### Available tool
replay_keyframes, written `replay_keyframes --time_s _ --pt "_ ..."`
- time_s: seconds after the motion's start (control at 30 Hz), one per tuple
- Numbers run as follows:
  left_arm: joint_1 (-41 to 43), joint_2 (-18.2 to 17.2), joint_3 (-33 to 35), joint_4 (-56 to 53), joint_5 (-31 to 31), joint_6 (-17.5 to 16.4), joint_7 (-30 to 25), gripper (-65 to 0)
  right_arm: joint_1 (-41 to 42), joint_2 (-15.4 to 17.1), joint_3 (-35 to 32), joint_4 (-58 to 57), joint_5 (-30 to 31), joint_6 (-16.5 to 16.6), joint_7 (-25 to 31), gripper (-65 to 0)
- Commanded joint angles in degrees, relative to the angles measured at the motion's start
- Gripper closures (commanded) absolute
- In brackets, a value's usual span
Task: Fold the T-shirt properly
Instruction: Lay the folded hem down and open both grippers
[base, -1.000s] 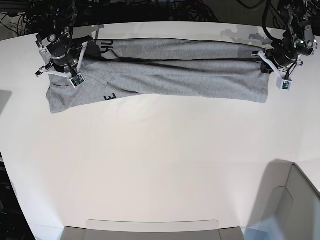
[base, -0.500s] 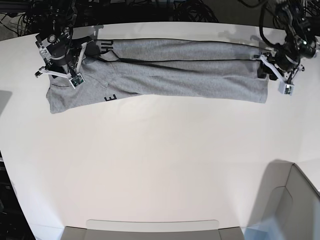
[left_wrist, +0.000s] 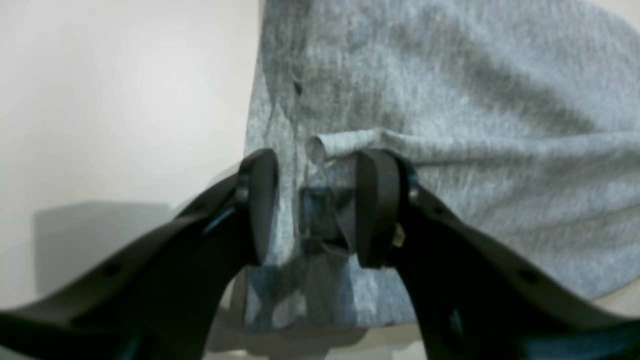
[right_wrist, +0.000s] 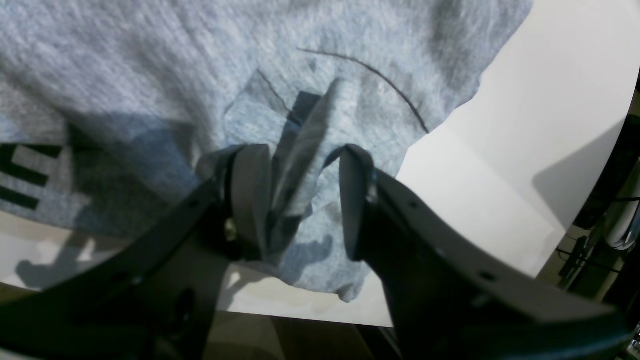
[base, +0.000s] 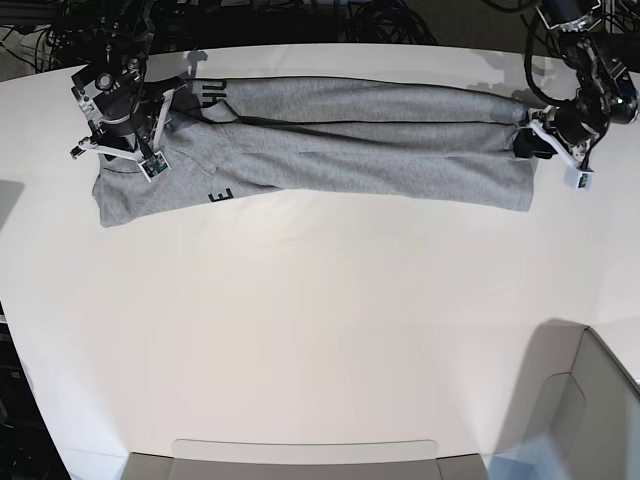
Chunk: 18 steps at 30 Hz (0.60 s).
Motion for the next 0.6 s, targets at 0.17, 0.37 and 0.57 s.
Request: replay_keyframes --time_s 0.17,0.37,0.57 --pt "0.31 0.31 6.84 -2.85 2.70 0.56 2.85 -27.0 0.74 0.33 -0.03 0.89 0.19 0.65 0.39 -23.2" --pt "0.66 0.57 13.34 -2.85 2.70 0.56 2.67 -22.7 1.36 0.33 -0.03 0.89 0.10 0.65 0.30 -23.2" --pt "0.66 0.31 13.43 -2.85 2.70 0.56 2.67 -3.4 1.36 0.33 -0.03 0.89 0.10 0.65 0.30 -23.2"
